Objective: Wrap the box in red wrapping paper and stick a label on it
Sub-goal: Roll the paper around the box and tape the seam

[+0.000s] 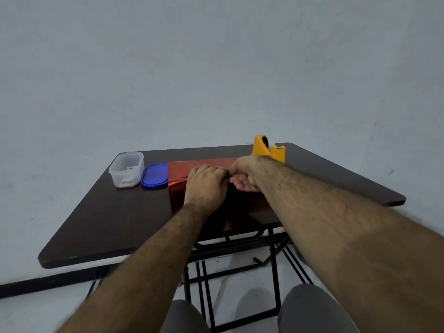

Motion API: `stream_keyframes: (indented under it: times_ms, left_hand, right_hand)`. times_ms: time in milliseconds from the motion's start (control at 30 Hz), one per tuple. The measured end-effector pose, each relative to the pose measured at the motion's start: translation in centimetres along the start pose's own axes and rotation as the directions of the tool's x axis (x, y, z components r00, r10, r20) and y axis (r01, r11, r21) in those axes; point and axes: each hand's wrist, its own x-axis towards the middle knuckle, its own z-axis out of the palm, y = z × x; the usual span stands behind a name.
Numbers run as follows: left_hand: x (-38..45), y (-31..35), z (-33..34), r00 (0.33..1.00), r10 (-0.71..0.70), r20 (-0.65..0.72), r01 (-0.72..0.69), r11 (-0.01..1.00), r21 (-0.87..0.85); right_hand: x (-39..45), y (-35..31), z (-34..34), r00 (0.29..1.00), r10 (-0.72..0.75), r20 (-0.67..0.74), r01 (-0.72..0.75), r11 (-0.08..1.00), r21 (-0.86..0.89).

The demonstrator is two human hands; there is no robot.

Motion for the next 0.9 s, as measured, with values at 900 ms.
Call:
stream_keyframes:
  times_ms: [900]
  left_hand:
    - [-0.1, 0.1, -0.7, 0.993, -0.03, 0.111, 0.029, 1.0, 0.009]
  right_hand:
    - [2.3, 7.9, 0.7, 0.792, -0.435, -0.429, 0.262, 0.876, -0.405]
